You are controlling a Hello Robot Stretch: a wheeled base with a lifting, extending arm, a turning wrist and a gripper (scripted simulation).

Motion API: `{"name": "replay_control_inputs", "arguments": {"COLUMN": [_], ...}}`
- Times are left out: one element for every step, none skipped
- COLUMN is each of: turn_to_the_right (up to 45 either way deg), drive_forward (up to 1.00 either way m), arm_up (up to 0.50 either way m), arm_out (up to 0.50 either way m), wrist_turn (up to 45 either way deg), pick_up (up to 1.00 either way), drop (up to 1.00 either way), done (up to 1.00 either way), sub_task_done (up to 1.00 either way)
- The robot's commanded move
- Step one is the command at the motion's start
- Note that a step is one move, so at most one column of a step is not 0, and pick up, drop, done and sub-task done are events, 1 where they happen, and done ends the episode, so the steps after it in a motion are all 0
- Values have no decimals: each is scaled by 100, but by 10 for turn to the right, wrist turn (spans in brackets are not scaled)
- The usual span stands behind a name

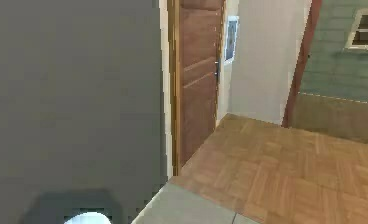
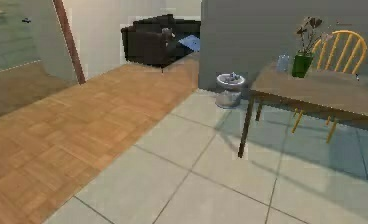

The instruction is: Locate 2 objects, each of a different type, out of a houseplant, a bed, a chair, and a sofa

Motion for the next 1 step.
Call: {"name": "replay_control_inputs", "arguments": {"turn_to_the_right": [450], "drive_forward": [0], "arm_up": [0], "arm_out": [0], "wrist_turn": [0], "pick_up": [0], "drop": [0], "done": [0], "sub_task_done": [0]}}
